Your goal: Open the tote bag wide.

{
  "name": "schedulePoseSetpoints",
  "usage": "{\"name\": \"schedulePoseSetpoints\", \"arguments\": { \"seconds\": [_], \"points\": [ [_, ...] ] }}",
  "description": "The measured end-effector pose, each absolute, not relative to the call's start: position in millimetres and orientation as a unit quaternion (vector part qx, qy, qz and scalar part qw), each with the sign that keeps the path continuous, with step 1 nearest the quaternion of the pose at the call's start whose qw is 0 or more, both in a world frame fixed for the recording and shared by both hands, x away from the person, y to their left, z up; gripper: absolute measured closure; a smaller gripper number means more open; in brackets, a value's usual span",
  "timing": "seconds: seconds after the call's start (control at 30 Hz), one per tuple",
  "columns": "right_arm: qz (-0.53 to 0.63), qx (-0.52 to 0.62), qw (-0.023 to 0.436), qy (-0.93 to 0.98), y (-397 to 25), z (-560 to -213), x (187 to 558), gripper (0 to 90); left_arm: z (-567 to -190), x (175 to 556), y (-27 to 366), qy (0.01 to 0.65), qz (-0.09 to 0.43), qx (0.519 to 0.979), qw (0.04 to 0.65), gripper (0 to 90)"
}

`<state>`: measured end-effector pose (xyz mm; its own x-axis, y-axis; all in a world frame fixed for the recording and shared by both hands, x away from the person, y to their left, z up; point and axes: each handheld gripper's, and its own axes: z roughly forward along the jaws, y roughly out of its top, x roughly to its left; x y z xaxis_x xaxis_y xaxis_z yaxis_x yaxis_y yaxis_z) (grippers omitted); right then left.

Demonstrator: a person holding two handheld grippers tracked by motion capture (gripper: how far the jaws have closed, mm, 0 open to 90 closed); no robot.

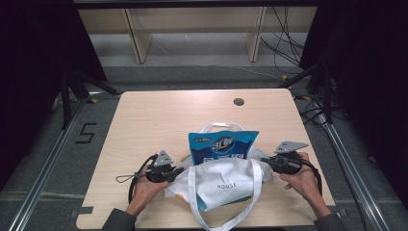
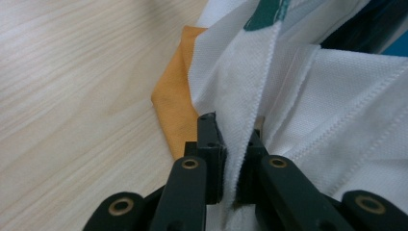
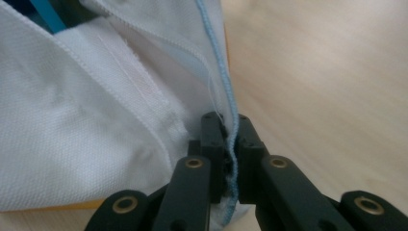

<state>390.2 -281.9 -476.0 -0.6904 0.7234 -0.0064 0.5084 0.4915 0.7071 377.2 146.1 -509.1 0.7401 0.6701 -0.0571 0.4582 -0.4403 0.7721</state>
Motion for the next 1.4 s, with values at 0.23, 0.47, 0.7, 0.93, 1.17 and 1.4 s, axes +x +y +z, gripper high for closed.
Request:
{"name": "schedulePoseSetpoints", "arguments": {
  "seconds": [0.23, 0.47, 0.7, 0.93, 1.17, 1.4],
  "points": [
    [0.334, 0.361, 0.138, 0.86, -277.6, -492.1, 397.7, 86.1, -512.2, 380.1, 144.3, 0.339, 0.133, 0.835, 0.413, 84.2],
    [0.356, 0.387, 0.128, 0.841, -276.6, -499.2, 404.8, 86.0, -512.6, 389.0, 140.6, 0.346, 0.136, 0.838, 0.401, 82.6],
    [0.351, 0.393, 0.148, 0.837, -272.4, -499.6, 430.1, 86.0, -511.8, 409.9, 141.3, 0.351, 0.154, 0.837, 0.39, 82.1],
    [0.341, 0.399, 0.153, 0.837, -268.6, -497.4, 453.4, 85.8, -511.4, 435.9, 141.0, 0.368, 0.171, 0.829, 0.385, 79.6],
    [0.342, 0.418, 0.17, 0.824, -272.1, -492.5, 460.6, 67.7, -504.9, 440.0, 146.5, 0.399, 0.169, 0.812, 0.392, 64.9],
    [0.372, 0.453, 0.201, 0.785, -287.8, -456.8, 445.9, 53.2, -466.1, 423.3, 166.3, 0.447, 0.16, 0.766, 0.434, 39.2]
  ]
}}
